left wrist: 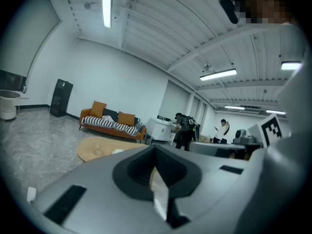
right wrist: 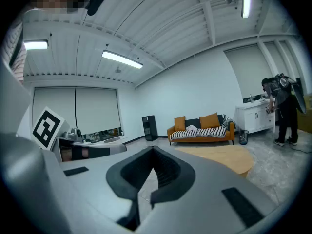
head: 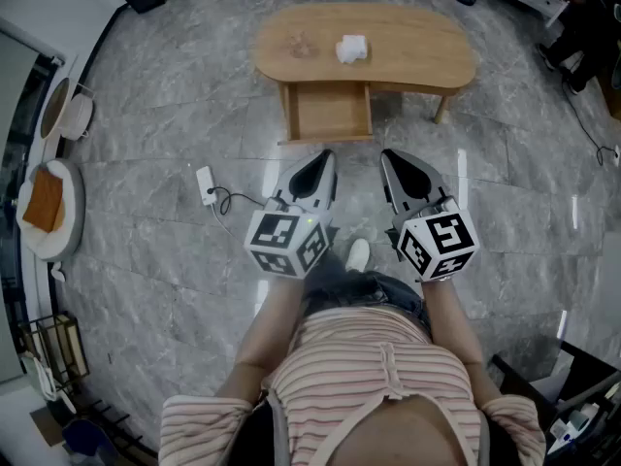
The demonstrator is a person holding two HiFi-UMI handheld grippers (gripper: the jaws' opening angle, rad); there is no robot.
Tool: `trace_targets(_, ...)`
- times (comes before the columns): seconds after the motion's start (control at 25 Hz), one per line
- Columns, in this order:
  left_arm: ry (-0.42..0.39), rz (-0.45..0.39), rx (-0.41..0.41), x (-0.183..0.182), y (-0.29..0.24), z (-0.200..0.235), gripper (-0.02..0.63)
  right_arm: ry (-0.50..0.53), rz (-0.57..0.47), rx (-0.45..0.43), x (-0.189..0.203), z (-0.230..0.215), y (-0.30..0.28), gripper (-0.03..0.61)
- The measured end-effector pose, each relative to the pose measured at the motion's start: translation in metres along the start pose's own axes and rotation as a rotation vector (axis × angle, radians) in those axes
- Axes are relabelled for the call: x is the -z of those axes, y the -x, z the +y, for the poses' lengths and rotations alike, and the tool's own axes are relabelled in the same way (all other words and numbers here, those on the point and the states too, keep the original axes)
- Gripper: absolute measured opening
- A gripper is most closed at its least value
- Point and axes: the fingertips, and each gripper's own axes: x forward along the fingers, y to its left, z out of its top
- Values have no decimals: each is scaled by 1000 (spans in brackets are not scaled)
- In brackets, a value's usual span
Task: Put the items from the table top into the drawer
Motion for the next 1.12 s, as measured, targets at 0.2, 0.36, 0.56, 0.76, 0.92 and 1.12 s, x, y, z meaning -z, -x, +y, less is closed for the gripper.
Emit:
trace_targets(0.2, 6, -6, -11, -5, -7, 8, 14, -12, -6, 2, -3, -9, -5, 8)
trace_targets(0.36, 20, -12, -22, -7, -11, 13, 14, -18, 1, -14, -1, -14, -8, 8)
trace_targets(0.56, 43, -17, -32, -3, -9, 19, 14, -49, -9, -46, 4, -17, -5, 8)
trace_targets(0.76, 58, -17, -54, 2, -7, 22, 14, -50, -22, -35, 3, -25, 4, 8)
trace_targets(0.92, 53, -15, -70, 2, -12, 23, 14, -56, -29, -19, 1, -37, 5, 8)
trace_targets(1.12, 42, 4, -101, -2, -18, 31, 14, -87, -35, -18, -4, -48, -2, 8)
